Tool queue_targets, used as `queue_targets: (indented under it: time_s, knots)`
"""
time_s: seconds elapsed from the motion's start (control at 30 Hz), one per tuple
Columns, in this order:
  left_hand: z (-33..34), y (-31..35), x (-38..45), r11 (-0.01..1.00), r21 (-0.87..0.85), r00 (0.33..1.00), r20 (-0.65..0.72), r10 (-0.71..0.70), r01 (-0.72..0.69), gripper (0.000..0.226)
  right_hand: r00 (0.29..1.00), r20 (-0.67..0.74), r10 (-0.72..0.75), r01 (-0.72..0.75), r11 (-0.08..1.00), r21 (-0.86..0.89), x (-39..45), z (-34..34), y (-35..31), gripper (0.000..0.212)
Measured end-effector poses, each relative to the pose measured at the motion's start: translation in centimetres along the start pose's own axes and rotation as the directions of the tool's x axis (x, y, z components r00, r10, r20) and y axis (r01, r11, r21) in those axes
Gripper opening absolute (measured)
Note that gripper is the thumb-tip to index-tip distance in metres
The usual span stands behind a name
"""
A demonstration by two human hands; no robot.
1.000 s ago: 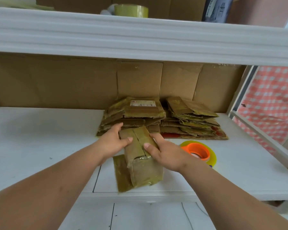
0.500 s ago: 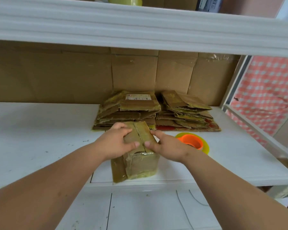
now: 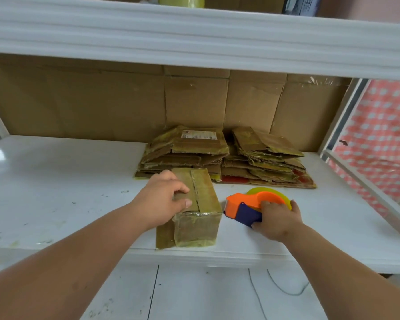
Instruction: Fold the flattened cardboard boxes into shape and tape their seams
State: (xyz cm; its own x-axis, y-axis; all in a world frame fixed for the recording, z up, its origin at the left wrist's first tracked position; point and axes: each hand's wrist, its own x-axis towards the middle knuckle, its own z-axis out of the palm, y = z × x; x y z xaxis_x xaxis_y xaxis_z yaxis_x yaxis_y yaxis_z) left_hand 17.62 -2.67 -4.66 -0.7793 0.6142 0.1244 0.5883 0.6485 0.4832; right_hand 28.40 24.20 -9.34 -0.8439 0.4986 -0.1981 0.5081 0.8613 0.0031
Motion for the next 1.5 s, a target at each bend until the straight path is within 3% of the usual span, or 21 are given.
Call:
queue_targets:
  time_s: [0.17,0.23,0.37,0.57,0.67,0.8,0.93,1.03,1.17,1.27,1.5]
  knots:
    - [-0.1,1.0,-0.4,0.999,-0.027,0.999,-0.028,-0.022,0.021,0.017,0.996,-0.042,-0.079,0.082,0.994,0.074,-0.5,-1.5,1.0,0.019]
    - [-0.4,1.0,-0.4,0.997,-0.050,0.998,-0.022,-0.052,0.051,0.017,0.995,-0.044,-0.091,0.098,0.975,0.201,-0.9,-2.3,1.6,0.022]
    - [-0.8,0.8,-0.4,0.997,-0.070,1.000,0.008,-0.026,0.026,0.014,0.986,0.007,-0.165,0.115,0.715,0.689,-2.8,-4.8,1.7,0.041]
    - [-0.7,1.4,-1.0,0.997,0.075,1.000,0.000,0.008,-0.008,0.015,0.968,-0.139,-0.210,0.237,0.573,0.785,-5.7,-7.9,0.5,0.058]
    - [-0.9,2.1,-1.3,0.997,0.070,1.000,0.027,-0.011,0.009,0.026,0.956,-0.203,-0.212,0.287,0.536,0.794,-6.4,-8.6,0.2,0.070]
    - [-1.8,3.1,-1.5,1.000,-0.005,1.000,0.013,-0.022,0.022,0.024,0.949,-0.198,-0.245,0.309,0.598,0.740,-7.5,-9.5,-0.2,0.067]
    - [-2.9,4.3,-1.7,0.998,-0.061,1.000,0.022,-0.011,0.012,0.026,0.942,-0.231,-0.242,0.334,0.682,0.650,-7.7,-9.7,-0.2,0.047]
    - [-3.4,5.1,-1.8,0.992,-0.125,0.999,0.051,-0.015,0.022,0.026,0.944,-0.230,-0.236,0.328,0.734,0.595,-7.6,-9.6,-0.2,0.044]
    - [-3.3,5.7,-1.8,0.884,-0.460,0.995,0.081,-0.054,0.085,0.020,0.945,-0.224,-0.239,0.326,0.760,0.562,-7.4,-9.3,-0.3,0.034]
    - [-3.1,6.1,-1.9,0.700,-0.690,0.978,0.201,-0.058,0.183,0.018,0.942,-0.212,-0.259,0.334,0.756,0.562,-7.2,-9.2,-0.5,0.033]
    - [-2.4,4.6,-1.8,0.615,-0.731,0.944,0.321,-0.073,0.296,0.014,0.912,-0.237,-0.334,0.410,0.757,0.509,-7.1,-10.3,-1.1,0.032]
